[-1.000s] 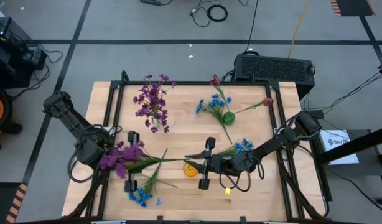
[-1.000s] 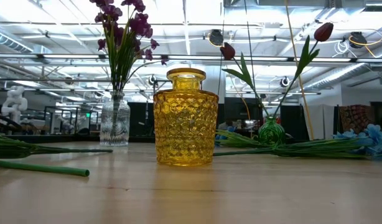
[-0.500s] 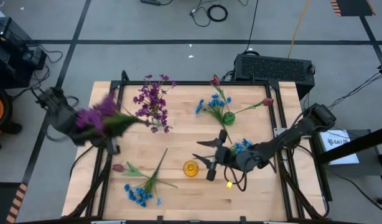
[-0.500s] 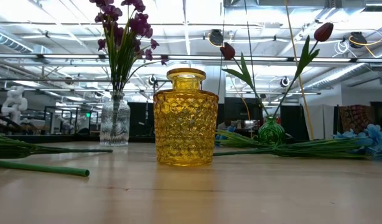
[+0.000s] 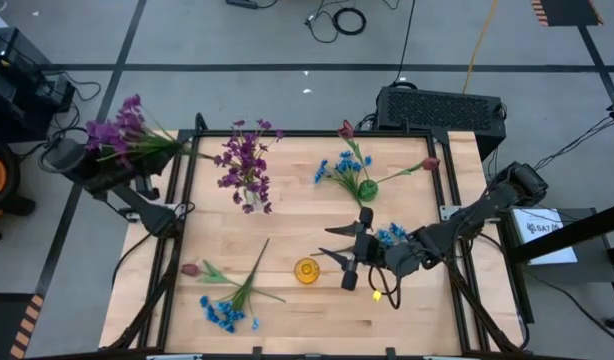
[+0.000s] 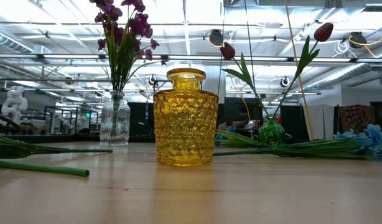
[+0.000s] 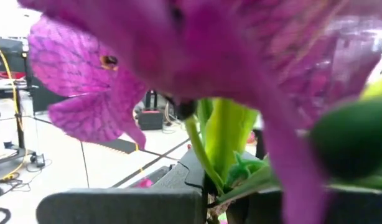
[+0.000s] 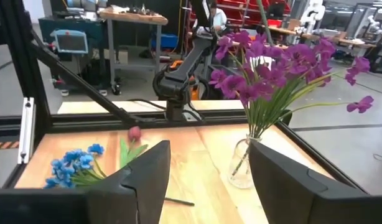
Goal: Sort flowers into vase by color
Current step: Put the violet flowers into the transparent vase
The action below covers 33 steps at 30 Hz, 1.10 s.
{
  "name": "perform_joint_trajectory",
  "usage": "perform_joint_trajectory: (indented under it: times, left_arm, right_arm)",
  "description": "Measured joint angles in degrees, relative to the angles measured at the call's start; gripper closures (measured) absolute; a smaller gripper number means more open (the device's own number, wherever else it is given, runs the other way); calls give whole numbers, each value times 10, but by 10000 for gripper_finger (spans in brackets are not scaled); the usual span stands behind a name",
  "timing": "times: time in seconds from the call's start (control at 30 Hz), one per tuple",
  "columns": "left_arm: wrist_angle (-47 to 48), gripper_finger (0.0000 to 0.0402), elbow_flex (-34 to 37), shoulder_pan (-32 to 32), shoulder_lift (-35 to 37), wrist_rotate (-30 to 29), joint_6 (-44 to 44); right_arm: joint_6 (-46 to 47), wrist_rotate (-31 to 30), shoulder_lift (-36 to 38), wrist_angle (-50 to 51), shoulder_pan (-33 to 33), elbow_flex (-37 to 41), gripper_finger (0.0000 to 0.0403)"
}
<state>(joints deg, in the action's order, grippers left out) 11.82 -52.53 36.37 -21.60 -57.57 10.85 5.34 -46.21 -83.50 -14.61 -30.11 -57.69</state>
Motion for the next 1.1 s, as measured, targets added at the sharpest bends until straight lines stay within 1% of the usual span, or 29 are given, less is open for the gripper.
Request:
perform_joint_trajectory:
  times: [0.13, 0.23, 0.37, 0.47, 0.67, 0.8, 0.93, 0.97, 1.1]
  left_arm:
    - [15, 373, 16, 0, 24, 0, 11]
    - [-23, 373, 15, -1, 38, 3, 24]
    - [-58, 373, 15, 0, 44, 12, 79]
    - [-57, 373, 15, 0, 47, -12, 90]
    - [-11, 373, 15, 0, 47, -56, 89]
    - [30, 373, 15, 0, 48, -54, 50]
    - [79, 373, 15, 0, 49, 9, -7]
    - [94, 373, 16, 0, 48, 15, -17]
    - [116, 373, 37, 0, 49, 3, -31]
  right_arm:
    - [0, 0, 0, 13, 0, 0, 193]
    - [0, 0, 0, 18, 0, 0, 193]
    - [0, 0, 0, 26, 0, 0, 193]
    - [0, 0, 0, 30, 0, 0, 193]
    - [0, 0, 0, 28, -5, 0, 193]
    - [-3, 0, 0, 30, -8, 0, 193]
    - [-17, -1, 0, 37, -8, 0, 193]
    - [-19, -1, 0, 37, -8, 0, 193]
    - [-38, -1, 1, 37, -6, 0, 193]
